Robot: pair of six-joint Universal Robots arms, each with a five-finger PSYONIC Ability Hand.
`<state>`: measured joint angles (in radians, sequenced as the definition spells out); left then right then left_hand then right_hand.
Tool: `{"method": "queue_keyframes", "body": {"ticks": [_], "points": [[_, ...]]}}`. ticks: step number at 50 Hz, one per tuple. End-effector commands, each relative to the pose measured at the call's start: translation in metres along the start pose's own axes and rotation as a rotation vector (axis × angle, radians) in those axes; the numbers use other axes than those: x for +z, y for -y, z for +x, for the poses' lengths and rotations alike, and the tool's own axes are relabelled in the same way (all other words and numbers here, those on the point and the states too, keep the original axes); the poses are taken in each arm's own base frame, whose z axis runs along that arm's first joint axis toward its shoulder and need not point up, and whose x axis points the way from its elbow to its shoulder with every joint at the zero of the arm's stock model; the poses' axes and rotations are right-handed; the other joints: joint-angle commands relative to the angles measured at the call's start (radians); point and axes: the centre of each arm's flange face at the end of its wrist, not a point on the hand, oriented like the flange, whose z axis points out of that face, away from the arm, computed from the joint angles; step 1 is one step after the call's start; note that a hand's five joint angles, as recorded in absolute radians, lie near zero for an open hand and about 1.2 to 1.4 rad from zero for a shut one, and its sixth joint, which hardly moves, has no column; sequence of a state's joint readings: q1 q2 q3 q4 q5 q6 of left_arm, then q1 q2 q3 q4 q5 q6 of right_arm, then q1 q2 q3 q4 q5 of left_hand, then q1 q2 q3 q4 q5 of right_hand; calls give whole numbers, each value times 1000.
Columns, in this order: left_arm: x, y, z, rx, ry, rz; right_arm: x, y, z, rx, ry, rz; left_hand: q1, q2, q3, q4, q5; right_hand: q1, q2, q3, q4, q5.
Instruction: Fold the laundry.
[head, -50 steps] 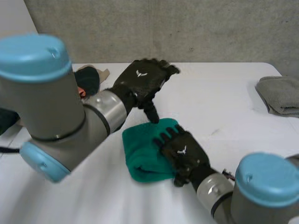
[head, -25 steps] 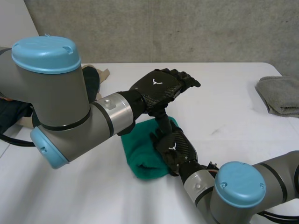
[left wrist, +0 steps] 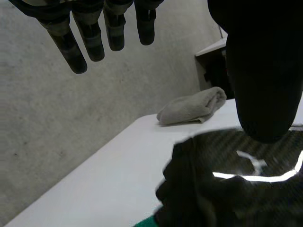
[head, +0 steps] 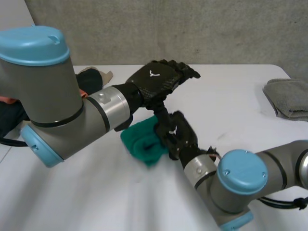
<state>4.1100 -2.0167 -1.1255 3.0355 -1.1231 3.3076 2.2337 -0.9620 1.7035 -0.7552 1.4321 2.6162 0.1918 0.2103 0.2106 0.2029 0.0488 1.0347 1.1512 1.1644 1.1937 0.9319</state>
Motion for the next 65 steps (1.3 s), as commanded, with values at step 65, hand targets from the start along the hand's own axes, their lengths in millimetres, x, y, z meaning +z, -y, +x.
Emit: {"method": "queue_keyframes", "body": {"ticks": [65], "points": [[-2, 27, 24, -6, 12, 150, -81, -231, 403, -139, -704, -314, 10, -9, -9, -1, -22, -860, -977, -990, -1019, -932]]}}
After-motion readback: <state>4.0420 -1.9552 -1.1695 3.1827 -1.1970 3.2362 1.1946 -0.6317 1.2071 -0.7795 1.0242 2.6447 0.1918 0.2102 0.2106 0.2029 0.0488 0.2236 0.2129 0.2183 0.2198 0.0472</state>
